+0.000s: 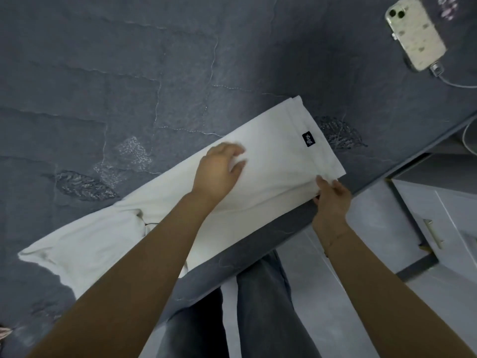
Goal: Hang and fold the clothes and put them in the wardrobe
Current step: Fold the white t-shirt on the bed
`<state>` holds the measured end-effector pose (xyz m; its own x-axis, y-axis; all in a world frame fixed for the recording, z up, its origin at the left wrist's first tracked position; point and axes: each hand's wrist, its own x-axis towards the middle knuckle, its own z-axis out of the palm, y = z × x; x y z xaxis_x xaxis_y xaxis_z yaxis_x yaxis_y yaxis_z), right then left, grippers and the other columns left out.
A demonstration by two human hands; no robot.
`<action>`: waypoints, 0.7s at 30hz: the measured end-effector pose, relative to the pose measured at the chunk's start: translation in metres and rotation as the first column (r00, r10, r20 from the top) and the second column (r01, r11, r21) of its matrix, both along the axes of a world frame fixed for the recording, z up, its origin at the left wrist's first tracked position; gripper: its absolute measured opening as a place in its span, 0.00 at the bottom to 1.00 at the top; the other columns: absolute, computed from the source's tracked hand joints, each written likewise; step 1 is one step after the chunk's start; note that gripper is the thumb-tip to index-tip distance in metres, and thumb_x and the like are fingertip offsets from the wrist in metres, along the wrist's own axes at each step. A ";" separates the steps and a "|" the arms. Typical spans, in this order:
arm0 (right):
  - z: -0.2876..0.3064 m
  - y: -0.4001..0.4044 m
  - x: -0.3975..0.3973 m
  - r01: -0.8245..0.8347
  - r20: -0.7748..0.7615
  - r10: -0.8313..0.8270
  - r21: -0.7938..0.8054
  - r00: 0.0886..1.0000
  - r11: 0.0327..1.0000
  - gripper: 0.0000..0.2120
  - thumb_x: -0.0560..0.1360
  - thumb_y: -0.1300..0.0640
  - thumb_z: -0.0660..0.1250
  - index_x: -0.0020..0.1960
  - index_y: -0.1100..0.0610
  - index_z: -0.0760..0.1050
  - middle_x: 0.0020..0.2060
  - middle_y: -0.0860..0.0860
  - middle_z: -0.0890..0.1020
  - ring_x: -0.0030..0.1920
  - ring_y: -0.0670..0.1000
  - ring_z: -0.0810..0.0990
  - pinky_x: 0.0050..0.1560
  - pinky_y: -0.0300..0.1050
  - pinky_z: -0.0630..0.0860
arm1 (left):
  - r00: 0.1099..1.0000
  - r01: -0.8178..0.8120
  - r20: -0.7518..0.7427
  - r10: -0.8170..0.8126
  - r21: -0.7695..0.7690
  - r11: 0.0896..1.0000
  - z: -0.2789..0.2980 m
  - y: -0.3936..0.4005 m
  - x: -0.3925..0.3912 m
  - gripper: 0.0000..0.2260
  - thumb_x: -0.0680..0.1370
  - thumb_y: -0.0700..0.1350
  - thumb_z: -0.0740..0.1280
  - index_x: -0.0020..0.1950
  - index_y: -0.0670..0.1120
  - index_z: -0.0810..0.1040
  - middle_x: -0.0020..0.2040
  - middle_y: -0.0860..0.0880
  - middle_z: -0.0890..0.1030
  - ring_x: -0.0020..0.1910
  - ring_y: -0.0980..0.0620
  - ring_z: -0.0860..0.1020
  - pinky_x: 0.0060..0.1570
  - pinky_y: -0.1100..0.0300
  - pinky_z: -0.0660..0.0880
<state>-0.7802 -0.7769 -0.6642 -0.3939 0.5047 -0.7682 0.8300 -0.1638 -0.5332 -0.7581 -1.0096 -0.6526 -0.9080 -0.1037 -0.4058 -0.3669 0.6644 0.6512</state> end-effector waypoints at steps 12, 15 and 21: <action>-0.013 0.015 -0.005 -0.046 0.151 0.057 -0.072 0.987 0.996 0.13 0.72 0.48 0.74 0.40 0.56 0.77 0.36 0.49 0.77 0.42 0.49 0.74 0.48 0.43 0.76 | 0.905 -0.067 0.414 -0.096 0.362 0.930 -0.026 0.041 -0.156 0.15 0.76 0.52 0.72 0.57 0.45 0.77 0.49 0.49 0.79 0.46 0.53 0.77 0.47 0.62 0.74; -0.014 0.016 -0.004 -0.003 0.047 0.007 -0.086 0.999 0.996 0.10 0.72 0.51 0.75 0.40 0.55 0.77 0.36 0.47 0.79 0.40 0.47 0.77 0.37 0.35 0.74 | 0.912 -0.090 0.403 -0.077 0.379 0.921 -0.024 0.049 -0.162 0.16 0.77 0.50 0.71 0.56 0.39 0.78 0.46 0.47 0.79 0.41 0.53 0.77 0.37 0.68 0.73; 0.008 0.003 0.012 0.105 -0.151 -0.146 -0.254 0.978 0.962 0.11 0.73 0.56 0.75 0.52 0.56 0.78 0.47 0.49 0.83 0.52 0.51 0.80 0.56 0.46 0.78 | 0.911 -0.119 0.399 -0.101 0.489 0.864 0.002 0.023 -0.152 0.16 0.78 0.50 0.70 0.57 0.39 0.79 0.49 0.44 0.84 0.41 0.52 0.82 0.43 0.60 0.79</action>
<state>-0.7680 -0.7736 -0.6563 -0.4722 0.3644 -0.8026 0.6973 -0.4026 -0.5930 -0.9096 -0.9865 -0.6502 -0.6553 0.2020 -0.7279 -0.6699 0.2899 0.6835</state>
